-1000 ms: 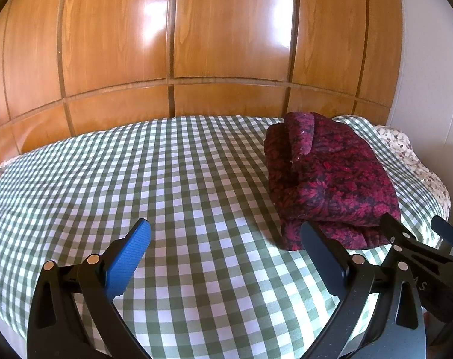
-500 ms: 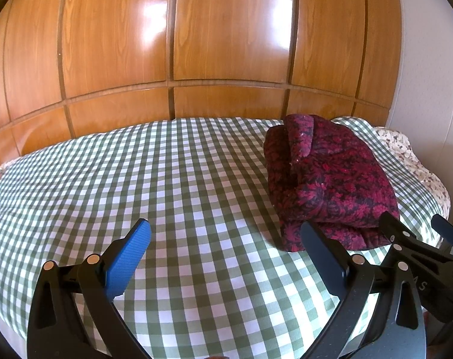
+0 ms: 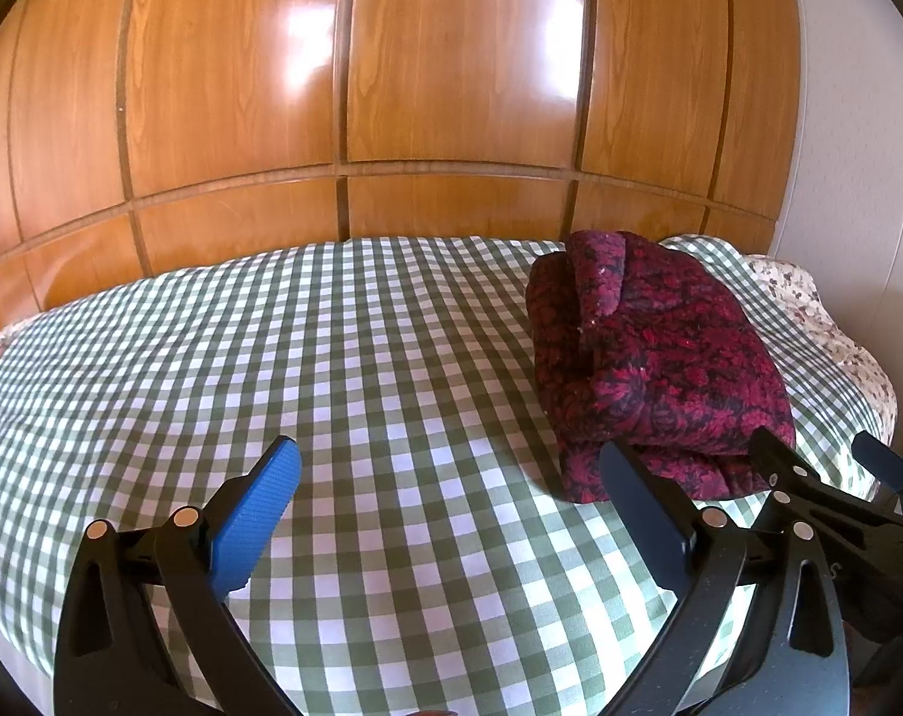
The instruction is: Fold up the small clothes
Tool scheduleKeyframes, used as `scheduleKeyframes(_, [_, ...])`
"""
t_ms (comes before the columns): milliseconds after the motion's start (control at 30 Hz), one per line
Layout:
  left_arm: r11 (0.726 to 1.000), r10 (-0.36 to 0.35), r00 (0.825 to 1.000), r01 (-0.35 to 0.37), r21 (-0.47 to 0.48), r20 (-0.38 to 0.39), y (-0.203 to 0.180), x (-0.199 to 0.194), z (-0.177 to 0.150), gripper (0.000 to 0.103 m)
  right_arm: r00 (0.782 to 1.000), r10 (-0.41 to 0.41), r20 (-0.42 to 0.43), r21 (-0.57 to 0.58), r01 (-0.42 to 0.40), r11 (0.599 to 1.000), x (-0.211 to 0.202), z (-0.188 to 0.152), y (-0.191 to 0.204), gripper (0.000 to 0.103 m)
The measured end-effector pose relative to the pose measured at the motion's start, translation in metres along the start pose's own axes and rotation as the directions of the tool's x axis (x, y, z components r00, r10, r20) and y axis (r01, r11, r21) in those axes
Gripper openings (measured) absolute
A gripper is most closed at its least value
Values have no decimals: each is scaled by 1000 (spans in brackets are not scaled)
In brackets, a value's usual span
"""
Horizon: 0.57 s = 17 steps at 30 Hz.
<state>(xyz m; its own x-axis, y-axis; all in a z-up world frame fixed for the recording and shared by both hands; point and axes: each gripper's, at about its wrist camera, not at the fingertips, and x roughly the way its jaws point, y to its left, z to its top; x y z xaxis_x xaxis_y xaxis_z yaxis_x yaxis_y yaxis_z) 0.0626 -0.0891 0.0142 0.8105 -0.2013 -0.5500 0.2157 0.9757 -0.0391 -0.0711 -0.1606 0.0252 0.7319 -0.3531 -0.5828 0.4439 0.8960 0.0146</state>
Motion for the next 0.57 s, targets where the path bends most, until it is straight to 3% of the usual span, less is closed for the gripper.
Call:
scheduleKeyframes(267, [1000, 6, 1000, -6, 9, -8, 2, 6, -3, 99, 999, 39, 13, 4, -39, 999, 4, 3, -3, 101])
scheduleKeyframes(400, [1000, 15, 998, -16, -9, -56, 8, 20, -5, 99, 998, 54, 34, 95, -57, 994, 11, 21, -31, 101])
scheduleKeyframes(567, [998, 39, 992, -43, -38, -121, 22, 41, -12, 99, 999, -29, -37, 202, 36, 979, 59, 50, -86, 101])
